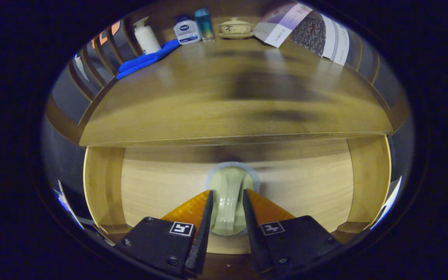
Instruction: Pull open the drawer, take out the items inside it, and place them on the countertop above the cabinet.
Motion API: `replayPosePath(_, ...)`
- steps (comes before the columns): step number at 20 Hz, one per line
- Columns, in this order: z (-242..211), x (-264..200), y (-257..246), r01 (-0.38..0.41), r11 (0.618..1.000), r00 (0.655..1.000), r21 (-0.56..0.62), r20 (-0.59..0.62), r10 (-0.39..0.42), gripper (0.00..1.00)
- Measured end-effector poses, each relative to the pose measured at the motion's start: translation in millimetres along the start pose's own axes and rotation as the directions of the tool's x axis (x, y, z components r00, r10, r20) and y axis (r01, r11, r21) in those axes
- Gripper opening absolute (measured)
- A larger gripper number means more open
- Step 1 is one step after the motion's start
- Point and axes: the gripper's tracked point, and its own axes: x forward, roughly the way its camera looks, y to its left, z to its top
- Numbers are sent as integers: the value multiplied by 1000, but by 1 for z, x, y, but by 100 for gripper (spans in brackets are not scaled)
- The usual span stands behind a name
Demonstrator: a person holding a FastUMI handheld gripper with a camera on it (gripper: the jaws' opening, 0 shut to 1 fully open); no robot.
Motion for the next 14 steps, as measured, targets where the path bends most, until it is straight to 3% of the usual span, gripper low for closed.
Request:
replayPosePath(2, 0, 0, -2, 11, 1000, 1000, -2, -8, -11, 36)
replayPosePath(6, -3, -7, 0, 0, 1000, 1000, -9, -24, 0, 23)
replayPosePath(14, -10, -49, -4, -29, 999, 999, -40, 19, 30, 22)
